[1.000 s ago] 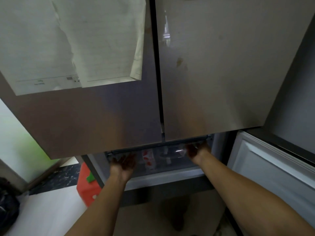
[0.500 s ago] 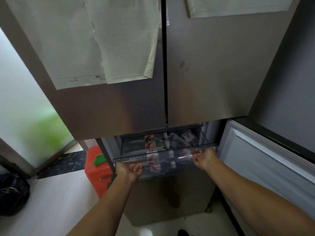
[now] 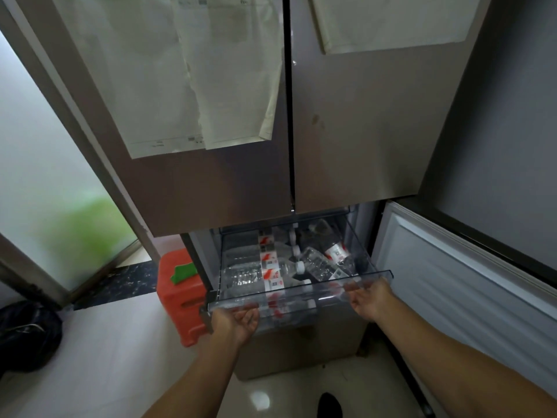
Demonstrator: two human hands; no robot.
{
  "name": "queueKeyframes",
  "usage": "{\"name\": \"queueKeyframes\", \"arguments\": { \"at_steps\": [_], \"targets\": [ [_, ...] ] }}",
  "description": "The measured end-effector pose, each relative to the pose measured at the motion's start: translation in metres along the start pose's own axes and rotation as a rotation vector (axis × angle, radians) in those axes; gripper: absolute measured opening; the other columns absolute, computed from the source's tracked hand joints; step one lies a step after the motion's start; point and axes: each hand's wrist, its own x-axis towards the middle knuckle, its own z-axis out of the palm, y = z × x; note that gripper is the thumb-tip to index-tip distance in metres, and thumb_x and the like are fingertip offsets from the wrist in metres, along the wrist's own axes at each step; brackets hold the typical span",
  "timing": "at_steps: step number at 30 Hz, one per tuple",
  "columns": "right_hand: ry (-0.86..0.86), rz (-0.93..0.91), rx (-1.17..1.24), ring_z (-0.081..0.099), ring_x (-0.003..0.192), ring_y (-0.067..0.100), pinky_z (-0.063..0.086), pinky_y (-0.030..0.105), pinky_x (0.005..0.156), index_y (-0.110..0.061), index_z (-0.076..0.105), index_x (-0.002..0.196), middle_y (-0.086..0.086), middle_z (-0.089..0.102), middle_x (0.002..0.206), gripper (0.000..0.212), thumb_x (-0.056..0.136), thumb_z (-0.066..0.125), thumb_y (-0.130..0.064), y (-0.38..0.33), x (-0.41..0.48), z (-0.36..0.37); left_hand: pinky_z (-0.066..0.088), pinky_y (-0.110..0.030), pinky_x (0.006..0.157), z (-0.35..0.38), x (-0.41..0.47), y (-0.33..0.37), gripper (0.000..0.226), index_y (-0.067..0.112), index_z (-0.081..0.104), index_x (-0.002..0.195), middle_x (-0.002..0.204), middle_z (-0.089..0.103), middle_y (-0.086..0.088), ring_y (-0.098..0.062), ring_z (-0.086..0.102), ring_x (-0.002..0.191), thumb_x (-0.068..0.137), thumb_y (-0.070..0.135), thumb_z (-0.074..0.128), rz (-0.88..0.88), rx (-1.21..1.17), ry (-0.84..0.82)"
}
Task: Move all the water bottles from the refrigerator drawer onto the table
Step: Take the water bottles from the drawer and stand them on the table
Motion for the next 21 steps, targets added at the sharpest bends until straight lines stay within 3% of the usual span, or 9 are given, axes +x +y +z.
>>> {"name": "queueKeyframes", "arguments": {
  "at_steps": [3, 5, 7, 9, 12, 14, 16, 18, 21],
  "targets": [
    [-0.025, 0.015, -0.114, 0.068, 0.076, 0.033, 0.049, 0.027, 0.049, 0.0, 0.056, 0.112, 0.026, 0.068, 0.106, 0.036, 0.098, 0.032, -0.024, -0.002, -0.001, -0.008, 0.043, -0.038, 0.087, 0.002, 0.003, -0.002, 0.047, -0.004, 0.048, 0.116, 0.112, 0.054, -0.027, -0.032, 0.053, 0.083, 0.098, 0.023, 0.015, -0.007, 0.001, 0.02],
    [-0.103, 0.066, -0.348, 0.07, 0.089, 0.035, 0.052, 0.031, 0.057, 0.003, 0.054, 0.118, 0.025, 0.069, 0.105, 0.059, 0.1, 0.032, -0.049, -0.001, -0.018, -0.011, 0.042, -0.039, 0.089, 0.002, 0.008, -0.005, 0.052, -0.001, 0.046, 0.126, 0.104, 0.056, -0.025, -0.032, 0.054, 0.084, 0.099, 0.029, 0.015, -0.006, 0.01, 0.038],
    [-0.296, 0.139, -0.709, 0.07, 0.093, 0.034, 0.054, 0.032, 0.065, 0.002, 0.057, 0.116, 0.024, 0.07, 0.103, 0.073, 0.096, 0.029, -0.062, 0.002, -0.045, -0.003, 0.042, -0.04, 0.089, 0.002, 0.013, -0.005, 0.056, -0.001, 0.043, 0.131, 0.098, 0.057, -0.023, -0.031, 0.055, 0.084, 0.098, 0.034, 0.014, -0.011, -0.018, 0.051],
    [-0.448, 0.074, -1.014, 0.072, 0.089, 0.029, 0.055, 0.031, 0.067, -0.001, 0.061, 0.112, 0.02, 0.072, 0.099, 0.065, 0.096, 0.034, -0.059, 0.001, -0.067, 0.019, 0.042, -0.04, 0.089, 0.004, 0.017, -0.006, 0.059, -0.005, 0.041, 0.131, 0.09, 0.055, -0.022, -0.03, 0.054, 0.081, 0.098, 0.036, 0.014, 0.002, -0.034, 0.052],
    [-0.374, -0.274, -1.164, 0.072, 0.075, 0.021, 0.053, 0.029, 0.06, -0.009, 0.065, 0.098, 0.012, 0.073, 0.09, 0.038, 0.096, 0.05, -0.044, -0.002, -0.054, 0.058, 0.045, -0.036, 0.084, 0.007, 0.008, -0.008, 0.055, -0.008, 0.048, 0.115, 0.075, 0.048, -0.019, -0.021, 0.05, 0.071, 0.098, 0.035, 0.018, 0.028, -0.041, 0.022],
    [-0.265, -0.419, -1.164, 0.067, 0.064, 0.021, 0.05, 0.033, 0.059, -0.012, 0.065, 0.08, 0.01, 0.07, 0.079, 0.03, 0.093, 0.058, -0.038, -0.007, -0.027, 0.077, 0.045, -0.038, 0.086, 0.005, 0.005, -0.009, 0.044, -0.005, 0.053, 0.097, 0.086, 0.052, -0.021, -0.026, 0.054, 0.078, 0.097, 0.028, 0.023, 0.026, -0.045, 0.002],
    [-0.238, -0.427, -1.25, 0.062, 0.062, 0.025, 0.049, 0.041, 0.065, -0.011, 0.063, 0.069, 0.01, 0.066, 0.069, 0.033, 0.089, 0.06, -0.037, -0.007, 0.006, 0.088, 0.046, -0.042, 0.088, 0.0, 0.006, -0.008, 0.042, 0.0, 0.054, 0.095, 0.103, 0.055, -0.022, -0.03, 0.056, 0.089, 0.098, 0.029, 0.024, 0.005, -0.058, -0.021],
    [-0.257, -0.386, -1.434, 0.064, 0.074, 0.025, 0.051, 0.041, 0.075, -0.011, 0.066, 0.079, 0.009, 0.067, 0.08, 0.03, 0.088, 0.06, -0.039, -0.001, 0.025, 0.094, 0.047, -0.042, 0.083, -0.005, 0.008, -0.008, 0.05, 0.0, 0.053, 0.095, 0.104, 0.057, -0.021, -0.031, 0.057, 0.09, 0.1, 0.038, 0.022, -0.004, -0.069, -0.019],
    [-0.342, -0.32, -1.648, 0.058, 0.105, 0.026, 0.045, 0.031, 0.088, -0.009, 0.061, 0.117, 0.008, 0.059, 0.111, 0.041, 0.09, 0.059, -0.04, 0.011, 0.041, 0.106, 0.049, -0.041, 0.073, -0.014, 0.01, -0.01, 0.058, 0.002, 0.051, 0.105, 0.108, 0.061, -0.018, -0.031, 0.062, 0.093, 0.101, 0.05, 0.019, -0.011, -0.033, -0.036]
  ]
}}
